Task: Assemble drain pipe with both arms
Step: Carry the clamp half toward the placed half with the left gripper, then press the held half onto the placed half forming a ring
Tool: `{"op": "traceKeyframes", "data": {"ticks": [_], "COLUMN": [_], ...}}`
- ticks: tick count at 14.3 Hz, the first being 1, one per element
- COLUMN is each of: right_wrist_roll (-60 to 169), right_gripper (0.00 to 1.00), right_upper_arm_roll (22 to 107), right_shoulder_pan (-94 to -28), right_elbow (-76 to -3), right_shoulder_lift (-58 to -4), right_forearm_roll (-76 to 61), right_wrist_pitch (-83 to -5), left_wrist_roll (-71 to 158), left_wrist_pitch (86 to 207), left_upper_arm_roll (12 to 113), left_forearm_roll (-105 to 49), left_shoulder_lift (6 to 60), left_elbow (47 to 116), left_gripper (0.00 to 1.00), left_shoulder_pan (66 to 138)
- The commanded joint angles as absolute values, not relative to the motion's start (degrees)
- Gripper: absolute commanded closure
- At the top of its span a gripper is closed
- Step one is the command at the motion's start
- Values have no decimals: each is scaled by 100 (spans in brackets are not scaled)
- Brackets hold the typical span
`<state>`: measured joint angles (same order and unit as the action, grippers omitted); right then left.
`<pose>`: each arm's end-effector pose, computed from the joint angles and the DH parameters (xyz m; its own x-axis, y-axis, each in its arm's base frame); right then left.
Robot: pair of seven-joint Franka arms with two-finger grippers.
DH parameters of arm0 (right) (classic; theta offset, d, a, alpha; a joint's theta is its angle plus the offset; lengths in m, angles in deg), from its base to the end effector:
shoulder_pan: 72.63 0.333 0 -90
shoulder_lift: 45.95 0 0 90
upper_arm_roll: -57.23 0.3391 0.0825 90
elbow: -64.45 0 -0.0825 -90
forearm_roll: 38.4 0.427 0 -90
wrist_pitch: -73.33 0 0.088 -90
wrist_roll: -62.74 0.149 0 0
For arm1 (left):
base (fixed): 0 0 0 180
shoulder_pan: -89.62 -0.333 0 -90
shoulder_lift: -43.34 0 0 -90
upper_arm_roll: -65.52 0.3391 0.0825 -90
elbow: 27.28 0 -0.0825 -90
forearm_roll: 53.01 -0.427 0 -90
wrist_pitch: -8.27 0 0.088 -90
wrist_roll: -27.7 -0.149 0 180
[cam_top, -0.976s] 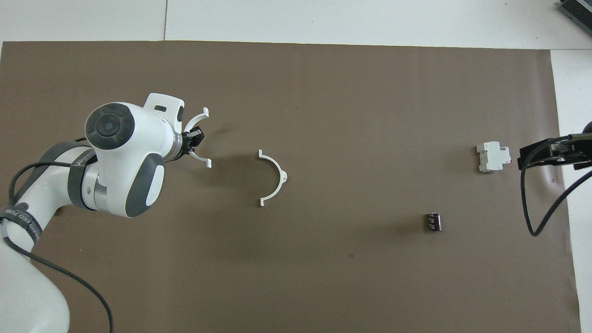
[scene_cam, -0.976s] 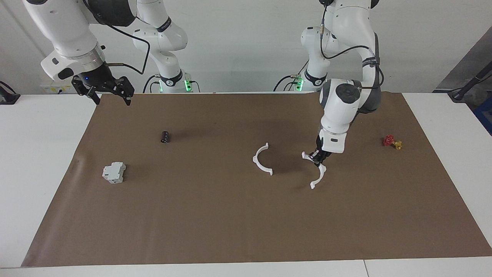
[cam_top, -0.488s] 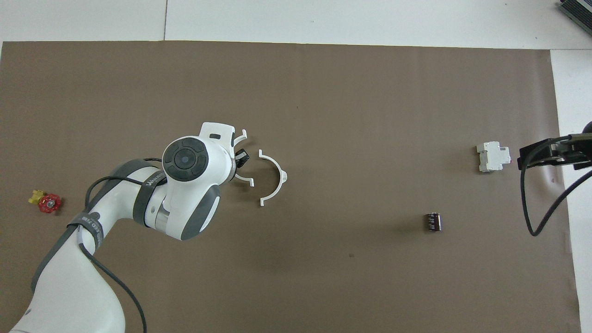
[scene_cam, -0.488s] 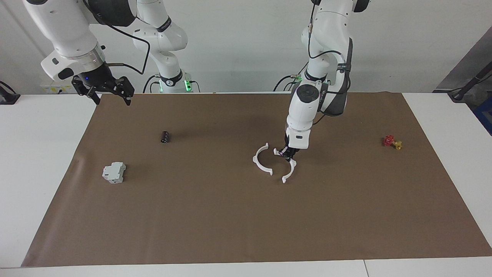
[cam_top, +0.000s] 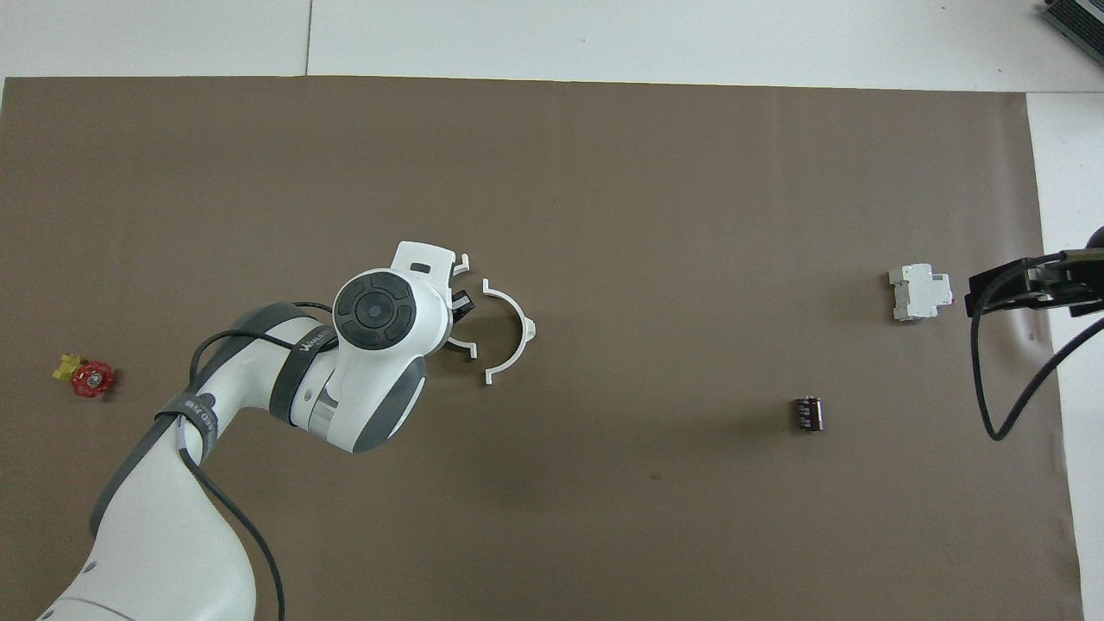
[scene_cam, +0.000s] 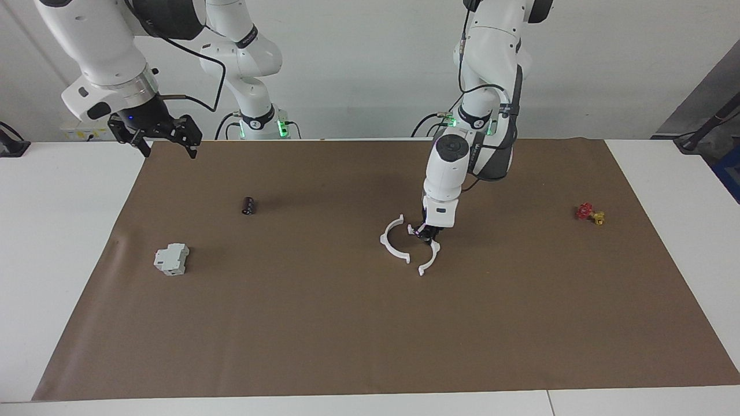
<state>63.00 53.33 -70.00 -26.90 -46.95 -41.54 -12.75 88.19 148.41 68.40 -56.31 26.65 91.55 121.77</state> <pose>0.5804 -0.0217 0.5984 0.9968 -0.0303 -0.0742 -0.0263 -0.9982 0.0539 0.5540 -0.3088 0.2461 0.8737 0.4788 0.0867 0.4769 -0.8779 0.0421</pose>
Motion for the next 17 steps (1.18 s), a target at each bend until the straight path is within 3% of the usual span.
{"op": "traceKeyframes", "data": {"ticks": [1, 17], "right_wrist_roll": [6133, 6133], "right_gripper": [0, 0], "right_upper_arm_roll": [5371, 5371], "right_shoulder_pan": [-7078, -7078], "right_elbow": [-2871, -2871], "right_shoulder_lift": [-4850, -4850], "right_forearm_roll": [-4043, -4051], "right_wrist_pitch": [-1394, -1394], "left_wrist_roll": [8589, 8078], "left_wrist_pitch": [14837, 14309], "left_upper_arm_roll": [6939, 6930], "left_forearm_roll": [-5714, -5705], "left_shoulder_lift": [2752, 2998], "left_elbow": [9304, 9375], "left_gripper": [100, 100], "left_shoulder_pan": [12311, 12417]}}
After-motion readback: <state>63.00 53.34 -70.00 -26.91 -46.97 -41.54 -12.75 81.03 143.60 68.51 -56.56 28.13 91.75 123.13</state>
